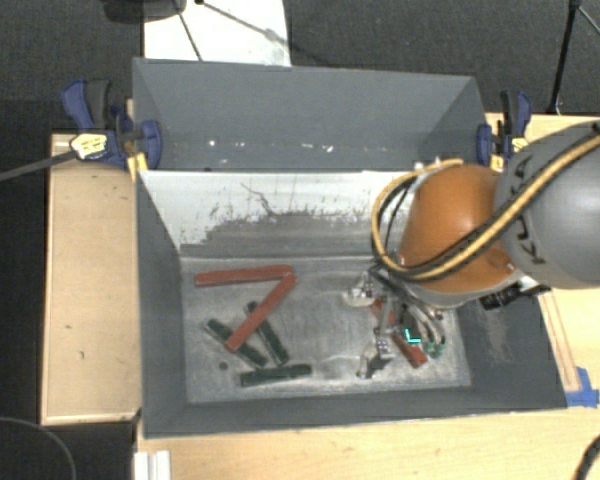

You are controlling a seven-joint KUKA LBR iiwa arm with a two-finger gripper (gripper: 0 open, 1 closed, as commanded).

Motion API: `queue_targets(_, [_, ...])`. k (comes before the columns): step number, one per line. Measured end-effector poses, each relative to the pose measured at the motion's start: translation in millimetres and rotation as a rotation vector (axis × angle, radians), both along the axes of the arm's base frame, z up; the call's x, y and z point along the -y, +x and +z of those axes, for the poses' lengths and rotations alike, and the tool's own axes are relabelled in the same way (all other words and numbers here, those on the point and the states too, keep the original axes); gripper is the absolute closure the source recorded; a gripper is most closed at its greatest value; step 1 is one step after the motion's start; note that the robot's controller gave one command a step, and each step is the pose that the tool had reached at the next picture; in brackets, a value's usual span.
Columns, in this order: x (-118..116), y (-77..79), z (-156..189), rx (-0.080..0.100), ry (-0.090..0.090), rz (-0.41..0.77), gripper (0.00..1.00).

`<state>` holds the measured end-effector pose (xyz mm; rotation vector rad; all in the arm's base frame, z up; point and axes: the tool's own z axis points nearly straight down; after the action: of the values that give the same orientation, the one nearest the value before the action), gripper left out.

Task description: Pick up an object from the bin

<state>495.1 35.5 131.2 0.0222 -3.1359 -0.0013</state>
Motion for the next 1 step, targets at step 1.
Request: queue_targets(1, [0.1,2.0,3.3,0.007,0.000,-0.001,0.00])
